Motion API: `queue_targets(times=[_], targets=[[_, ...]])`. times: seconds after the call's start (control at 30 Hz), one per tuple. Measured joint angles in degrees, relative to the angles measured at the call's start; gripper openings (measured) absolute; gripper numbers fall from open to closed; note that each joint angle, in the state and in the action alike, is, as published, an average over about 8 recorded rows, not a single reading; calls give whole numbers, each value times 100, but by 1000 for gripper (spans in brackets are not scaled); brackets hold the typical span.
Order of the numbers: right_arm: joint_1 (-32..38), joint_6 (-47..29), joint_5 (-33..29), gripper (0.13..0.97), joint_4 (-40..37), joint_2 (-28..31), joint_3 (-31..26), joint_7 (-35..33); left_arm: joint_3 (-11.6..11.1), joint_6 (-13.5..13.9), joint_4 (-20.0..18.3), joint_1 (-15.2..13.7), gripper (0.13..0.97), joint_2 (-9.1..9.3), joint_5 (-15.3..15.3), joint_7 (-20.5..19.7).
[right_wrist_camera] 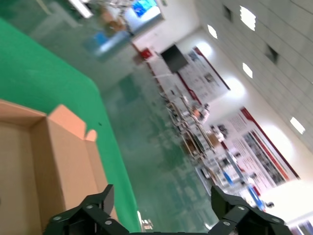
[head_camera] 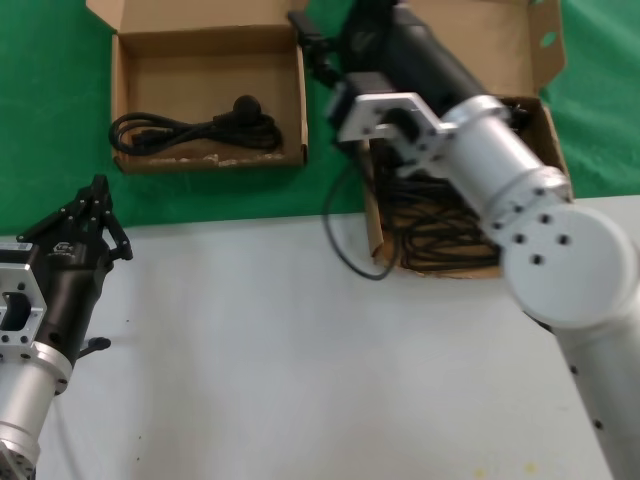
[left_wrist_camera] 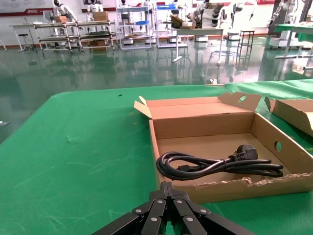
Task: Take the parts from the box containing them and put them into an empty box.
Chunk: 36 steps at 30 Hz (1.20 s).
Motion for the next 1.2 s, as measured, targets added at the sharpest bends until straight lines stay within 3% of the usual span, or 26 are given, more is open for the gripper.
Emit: queue_targets(times=[0.23,0.53,0.97,1.2], targets=[[-411,330,617,724,482,464,139,181,0,0,0,0,145,0,0,0],[-714,690,1109,869,772,1022,98,268,0,0,0,0,145,0,0,0],[-797,769,1144,955,811,1126,84,330,0,0,0,0,164,0,0,0],[-880,775,1240,966,810,1130,130,394,-1,-4,0,3,235,0,-4,2]])
